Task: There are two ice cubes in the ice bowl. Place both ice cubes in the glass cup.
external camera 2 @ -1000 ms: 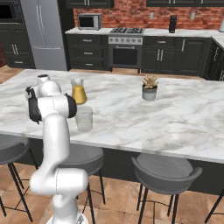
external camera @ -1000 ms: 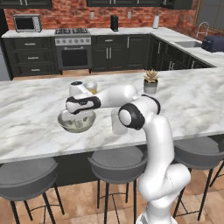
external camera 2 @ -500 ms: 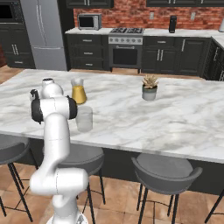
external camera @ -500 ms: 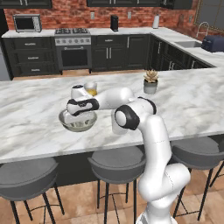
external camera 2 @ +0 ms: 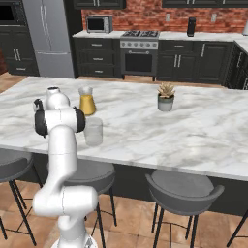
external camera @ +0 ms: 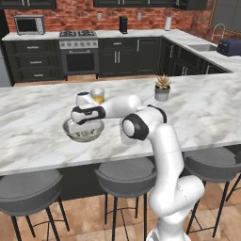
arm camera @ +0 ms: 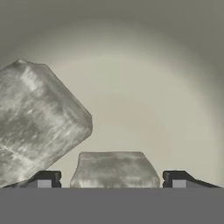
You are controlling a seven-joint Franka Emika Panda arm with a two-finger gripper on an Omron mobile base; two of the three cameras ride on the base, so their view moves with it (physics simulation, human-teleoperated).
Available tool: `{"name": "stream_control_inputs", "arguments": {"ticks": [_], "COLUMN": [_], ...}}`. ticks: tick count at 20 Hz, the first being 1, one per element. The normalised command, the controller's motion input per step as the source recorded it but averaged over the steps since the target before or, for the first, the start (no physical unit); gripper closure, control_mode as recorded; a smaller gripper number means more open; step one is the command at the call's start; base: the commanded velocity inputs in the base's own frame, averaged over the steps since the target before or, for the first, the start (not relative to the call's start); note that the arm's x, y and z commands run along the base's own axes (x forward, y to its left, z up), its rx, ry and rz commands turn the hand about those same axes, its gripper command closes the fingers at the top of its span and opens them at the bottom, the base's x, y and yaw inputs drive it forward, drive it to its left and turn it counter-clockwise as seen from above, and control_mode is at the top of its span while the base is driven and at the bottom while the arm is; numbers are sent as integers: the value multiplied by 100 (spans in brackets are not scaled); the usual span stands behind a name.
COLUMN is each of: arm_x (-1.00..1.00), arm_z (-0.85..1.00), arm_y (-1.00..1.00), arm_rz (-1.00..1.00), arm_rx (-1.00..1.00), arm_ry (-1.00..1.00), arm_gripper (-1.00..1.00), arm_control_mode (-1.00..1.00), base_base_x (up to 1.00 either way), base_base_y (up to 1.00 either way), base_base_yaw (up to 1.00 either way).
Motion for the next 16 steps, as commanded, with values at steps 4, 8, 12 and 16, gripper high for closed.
{"name": "stream_control_inputs", "arguments": {"ticks": [4,8,12,16], "arm_x": [1,-16,-33,-46], "arm_z": [-18,0,52,90], "arm_y": [0,-11,-45,-65], "arm_rz": [0,0,0,0], "arm_rx": [-3,0,6,7], "arm_ry": [1,-4,-12,-11], "arm_gripper": [100,100,100,100], "arm_control_mode": [-100,-100,-100,-100], "base_base_x": [0,0,0,0], "base_base_y": [0,0,0,0], "base_base_yaw": [0,0,0,0]}}
